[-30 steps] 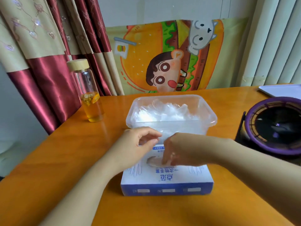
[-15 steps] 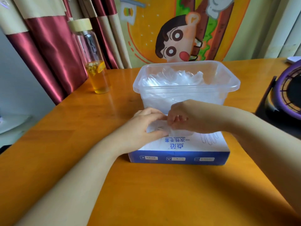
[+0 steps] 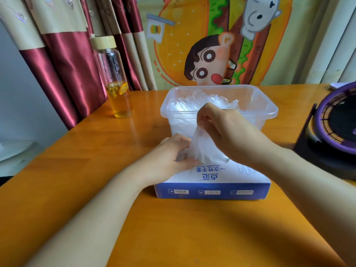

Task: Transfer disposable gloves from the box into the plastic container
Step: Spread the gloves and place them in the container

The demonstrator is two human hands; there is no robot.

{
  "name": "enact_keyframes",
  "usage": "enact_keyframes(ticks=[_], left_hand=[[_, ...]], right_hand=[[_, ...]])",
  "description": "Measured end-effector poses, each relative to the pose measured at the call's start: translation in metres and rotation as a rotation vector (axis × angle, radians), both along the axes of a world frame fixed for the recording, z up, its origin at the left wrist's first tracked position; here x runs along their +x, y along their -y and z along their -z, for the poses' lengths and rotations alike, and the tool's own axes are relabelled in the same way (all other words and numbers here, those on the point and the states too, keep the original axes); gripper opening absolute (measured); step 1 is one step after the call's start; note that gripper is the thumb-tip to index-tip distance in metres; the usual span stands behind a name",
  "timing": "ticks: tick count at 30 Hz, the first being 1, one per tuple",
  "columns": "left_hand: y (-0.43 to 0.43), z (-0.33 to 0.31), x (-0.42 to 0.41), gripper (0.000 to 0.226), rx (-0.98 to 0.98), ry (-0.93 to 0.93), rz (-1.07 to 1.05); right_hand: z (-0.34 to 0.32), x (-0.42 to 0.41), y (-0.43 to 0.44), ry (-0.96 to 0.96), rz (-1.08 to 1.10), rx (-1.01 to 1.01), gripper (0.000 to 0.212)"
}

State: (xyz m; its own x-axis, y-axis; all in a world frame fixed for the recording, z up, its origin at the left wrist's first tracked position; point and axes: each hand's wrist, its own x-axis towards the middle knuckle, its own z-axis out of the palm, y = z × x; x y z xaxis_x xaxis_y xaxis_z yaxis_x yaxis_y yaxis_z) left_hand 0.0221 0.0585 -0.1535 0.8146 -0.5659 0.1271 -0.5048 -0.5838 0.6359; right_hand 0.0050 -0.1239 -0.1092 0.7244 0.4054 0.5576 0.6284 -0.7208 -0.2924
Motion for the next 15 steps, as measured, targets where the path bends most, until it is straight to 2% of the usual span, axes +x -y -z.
enact_keyframes(ticks=[5,8,12,15], left_hand=[[0.004,-0.003,-0.003,0.045,0.099,0.013,0.024],[0.003,-0.002,-0.004,0.036,0.123,0.010,0.011],[0.003,-0.005,-0.006,0.028,0.166,-0.001,-0.024],[0.004,-0.016,-0.013,0.043,0.072,-0.081,-0.078]], right_hand=[[-0.006,-0.009,-0.006,0.112,-0.091,0.024,0.018],[-0.015,-0.007,-0.003,0.169,-0.043,0.062,0.016],[-0.040,0.003,0.002,0.208,0.081,0.299,0.008],[-0.054,0.010,-0.001,0.176,0.119,0.478,0.009]])
